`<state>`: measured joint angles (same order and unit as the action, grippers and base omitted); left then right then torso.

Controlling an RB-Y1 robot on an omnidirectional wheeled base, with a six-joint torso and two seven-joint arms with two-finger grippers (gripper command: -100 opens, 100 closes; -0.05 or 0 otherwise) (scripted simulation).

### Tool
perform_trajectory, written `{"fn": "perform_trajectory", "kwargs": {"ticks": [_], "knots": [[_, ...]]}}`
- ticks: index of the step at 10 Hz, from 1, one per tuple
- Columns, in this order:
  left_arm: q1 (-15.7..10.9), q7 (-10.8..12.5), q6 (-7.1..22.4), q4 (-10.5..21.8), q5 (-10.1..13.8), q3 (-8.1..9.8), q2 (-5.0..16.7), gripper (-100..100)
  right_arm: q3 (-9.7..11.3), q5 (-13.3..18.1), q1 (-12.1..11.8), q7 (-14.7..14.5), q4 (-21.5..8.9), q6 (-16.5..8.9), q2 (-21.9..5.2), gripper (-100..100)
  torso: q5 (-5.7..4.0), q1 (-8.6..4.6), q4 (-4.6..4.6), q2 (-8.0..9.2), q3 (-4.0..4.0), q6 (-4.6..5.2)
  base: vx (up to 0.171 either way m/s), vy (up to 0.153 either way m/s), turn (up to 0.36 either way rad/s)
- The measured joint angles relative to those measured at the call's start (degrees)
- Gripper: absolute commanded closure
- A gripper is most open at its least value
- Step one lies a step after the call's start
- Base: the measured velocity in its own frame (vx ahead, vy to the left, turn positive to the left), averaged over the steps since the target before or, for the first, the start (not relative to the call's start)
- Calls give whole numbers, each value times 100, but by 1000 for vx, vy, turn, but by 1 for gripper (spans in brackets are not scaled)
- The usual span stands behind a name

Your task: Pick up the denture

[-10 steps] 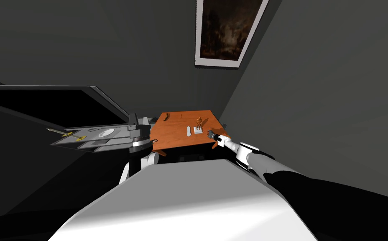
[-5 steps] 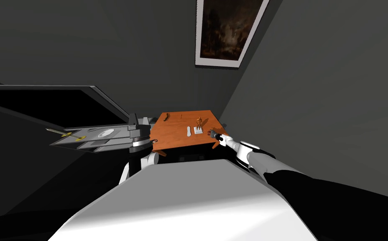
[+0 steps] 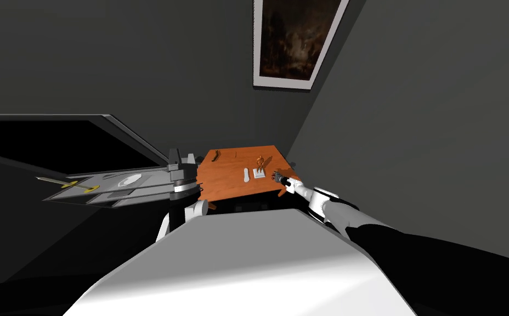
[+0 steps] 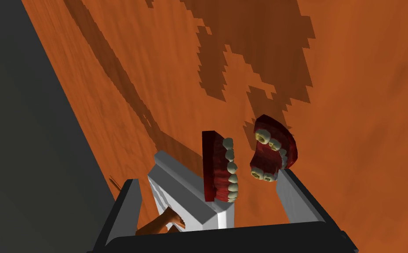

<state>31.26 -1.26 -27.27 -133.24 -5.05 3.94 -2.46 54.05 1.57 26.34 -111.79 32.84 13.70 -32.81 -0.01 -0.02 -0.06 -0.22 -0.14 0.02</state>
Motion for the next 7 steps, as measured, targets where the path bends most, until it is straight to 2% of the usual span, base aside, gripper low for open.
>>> {"fn": "perform_trajectory", "kwargs": {"ticks": [4, 5, 6, 7], "knots": [[-1, 0, 0, 0, 0, 0, 0, 0, 2, 2, 2, 0, -3, 2, -1, 100, -2, 0, 5, 22, 13, 1, 0, 0, 0], [-1, 0, 0, 0, 0, 0, 0, 0, 2, 2, 3, 0, -3, 2, -1, 0, -2, -1, 5, 22, 13, 0, 0, 0, 0], [-1, 0, 0, 0, 0, 0, 0, 0, 2, 2, 3, 0, -3, 2, -2, 100, -2, -1, 5, 22, 13, 0, -94, -9, 106], [-2, 0, 0, 0, 0, -1, 0, 0, 38, 0, 35, 71, -7, 18, -62, 100, -3, -5, 5, 49, 25, 1, -126, -6, 75]]}}
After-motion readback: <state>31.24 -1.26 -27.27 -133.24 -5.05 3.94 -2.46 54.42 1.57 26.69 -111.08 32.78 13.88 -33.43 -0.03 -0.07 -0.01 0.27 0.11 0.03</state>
